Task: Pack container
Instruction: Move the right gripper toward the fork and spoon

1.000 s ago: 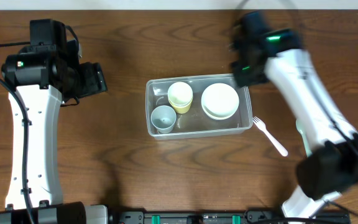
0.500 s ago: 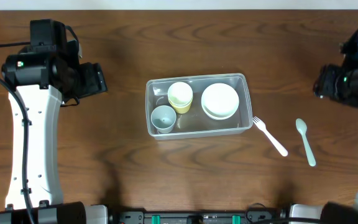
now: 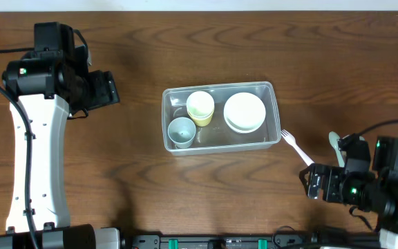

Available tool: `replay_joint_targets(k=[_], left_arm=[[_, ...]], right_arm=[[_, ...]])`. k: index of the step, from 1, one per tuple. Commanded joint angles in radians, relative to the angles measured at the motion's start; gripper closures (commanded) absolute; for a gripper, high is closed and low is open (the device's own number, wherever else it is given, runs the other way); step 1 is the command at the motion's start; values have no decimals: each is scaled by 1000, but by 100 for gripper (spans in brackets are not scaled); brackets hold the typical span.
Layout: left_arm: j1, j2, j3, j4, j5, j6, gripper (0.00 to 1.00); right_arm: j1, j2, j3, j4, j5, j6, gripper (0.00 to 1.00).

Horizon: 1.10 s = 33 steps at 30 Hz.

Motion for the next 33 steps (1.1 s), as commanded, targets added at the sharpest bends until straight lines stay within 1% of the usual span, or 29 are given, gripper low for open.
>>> replay_joint_targets(k=[1,2,5,6,9,10,12,15,18,21,28,33], left_arm=[[3,1,-6,-6,-1,-8,19],[3,1,-6,-6,-1,-8,19],[3,1,-6,-6,-1,-8,19],[3,1,-6,-6,-1,-8,19],[3,1,-6,-6,-1,-8,19],[3,1,-6,-6,-1,-8,19],[3,1,-6,-6,-2,-8,19],[3,1,-6,-6,-2,-8,19],[3,1,-6,-6,-2,-8,19],[3,1,-6,-6,-1,-8,19],[3,1,-6,-7,-1,-8,19],[3,1,-6,-7,-1,-8,19]], right_arm=[[11,-39,-15,84,-71,-13,1],[11,-43,-11,121,-76,-6,1],[11,-38,-10,309,-114,-7,1],[11,-20,-10,380,-75,-7,1],[11,56,-10,459,61,-8,1],[11,101,-10,470,97,-16,1],[11,196,-10,472,102,-73,1],[11,354,-10,441,126,-145,1],[11,500,-10,408,203,-171,1],[32,630,-10,426,234,-202,1],[131,795,-10,511,411,-225,1],[185,841,-10,580,421,-319,1]])
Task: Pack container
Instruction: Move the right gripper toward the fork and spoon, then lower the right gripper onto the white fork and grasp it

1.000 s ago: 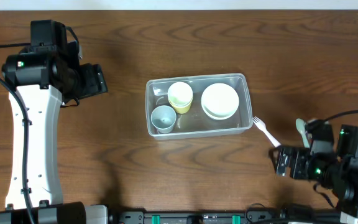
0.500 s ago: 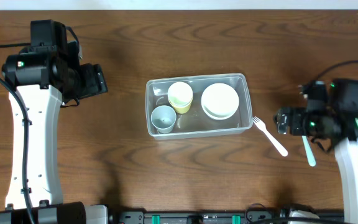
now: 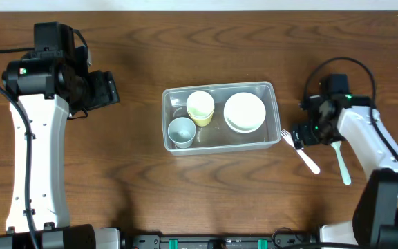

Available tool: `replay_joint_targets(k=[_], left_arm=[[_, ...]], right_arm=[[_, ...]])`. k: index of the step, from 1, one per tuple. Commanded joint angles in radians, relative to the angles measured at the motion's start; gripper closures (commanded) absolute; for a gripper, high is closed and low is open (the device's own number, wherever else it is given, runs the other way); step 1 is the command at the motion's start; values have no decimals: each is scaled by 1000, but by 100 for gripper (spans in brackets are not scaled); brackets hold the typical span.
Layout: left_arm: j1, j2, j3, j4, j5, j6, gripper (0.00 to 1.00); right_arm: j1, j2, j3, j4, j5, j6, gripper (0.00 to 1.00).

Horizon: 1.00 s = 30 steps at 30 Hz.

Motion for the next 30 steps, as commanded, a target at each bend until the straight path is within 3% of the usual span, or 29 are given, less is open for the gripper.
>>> replay_joint_targets(k=[1,9,30], left_arm=[[3,1,-6,-7,-1,-9,19],[3,1,-6,-7,-2,-9,19],[3,1,-6,-7,-2,-8,19]], right_arm=[[43,21,3,27,53,-106,2],[95,32,3,115,73,-136,2],[121,142,-1,66,-82,-184,1]])
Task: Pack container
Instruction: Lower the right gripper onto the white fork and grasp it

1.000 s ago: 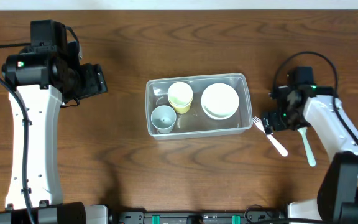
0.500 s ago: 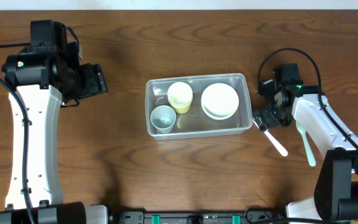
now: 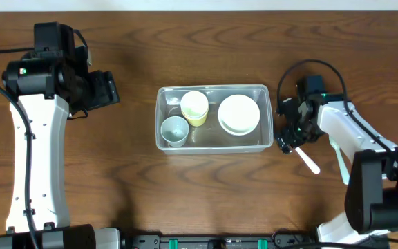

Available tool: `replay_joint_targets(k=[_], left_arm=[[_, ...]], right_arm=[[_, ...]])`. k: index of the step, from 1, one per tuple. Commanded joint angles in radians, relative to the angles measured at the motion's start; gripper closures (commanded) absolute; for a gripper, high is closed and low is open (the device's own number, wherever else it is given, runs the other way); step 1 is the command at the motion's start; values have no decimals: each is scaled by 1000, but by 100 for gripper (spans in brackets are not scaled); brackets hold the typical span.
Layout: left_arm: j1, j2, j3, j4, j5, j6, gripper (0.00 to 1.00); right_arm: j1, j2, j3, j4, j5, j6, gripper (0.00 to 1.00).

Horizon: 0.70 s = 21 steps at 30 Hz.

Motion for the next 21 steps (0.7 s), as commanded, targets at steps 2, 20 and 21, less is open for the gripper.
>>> replay_joint_targets(k=[2,20,21], left_arm=[[3,1,-6,-7,-2,-8,19],[3,1,-6,-11,-2,-8,19],[3,1,-6,-11,-2,-8,19]], right_arm=[[14,39,-1,14,-32,-18,1],[13,60,-1,104,-28,-18,5],[13,60,-1,104,-28,-18,8]])
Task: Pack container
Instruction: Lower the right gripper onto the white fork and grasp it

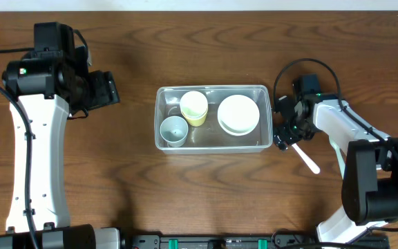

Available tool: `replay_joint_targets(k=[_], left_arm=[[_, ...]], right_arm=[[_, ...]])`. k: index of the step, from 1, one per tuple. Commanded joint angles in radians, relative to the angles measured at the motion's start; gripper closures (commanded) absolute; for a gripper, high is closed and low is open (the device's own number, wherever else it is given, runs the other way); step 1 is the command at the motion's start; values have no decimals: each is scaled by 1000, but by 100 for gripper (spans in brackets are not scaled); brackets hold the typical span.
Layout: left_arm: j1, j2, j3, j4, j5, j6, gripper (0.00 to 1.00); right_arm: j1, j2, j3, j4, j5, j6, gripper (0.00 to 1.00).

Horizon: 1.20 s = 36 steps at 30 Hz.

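Note:
A clear plastic container sits mid-table. It holds a yellow cup, a grey-blue cup and stacked white plates. A white fork lies on the wood just right of the container, its head hidden under my right gripper. That gripper is low, close against the container's right end; its jaws are too dark to read. My left gripper hangs far to the left, away from everything.
The right arm's white link and cable arch over the table's right side. The left arm's white column stands along the left edge.
The right gripper has edged slightly left, closer to the container's right end, over the fork's head. Container, fork and left arm are where they were.
The right gripper was first at the front right corner, away from the fork. Then it was over the fork's head beside the container. By the following moment the container sat a little further left, with the gripper still at the fork's head, as now.

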Motion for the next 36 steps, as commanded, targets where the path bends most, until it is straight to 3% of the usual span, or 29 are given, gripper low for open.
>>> replay_joint_targets(k=[1,8,13,26,36], left_arm=[[3,1,-6,-8,-2,-8,19],[3,1,-6,-8,-2,-8,19],[3,1,-6,-8,-2,-8,19],[3,1,-6,-8,-2,-8,19],[3,1,-6,-8,-2,-8,19]], right_arm=[[8,9,-1,3,-7,-3,11],[8,9,-1,3,-7,-3,31],[8,9,-1,3,-7,-3,37],[8,9,-1,3,-7,-3,69],[8,9,-1,2,-7,-3,68]])
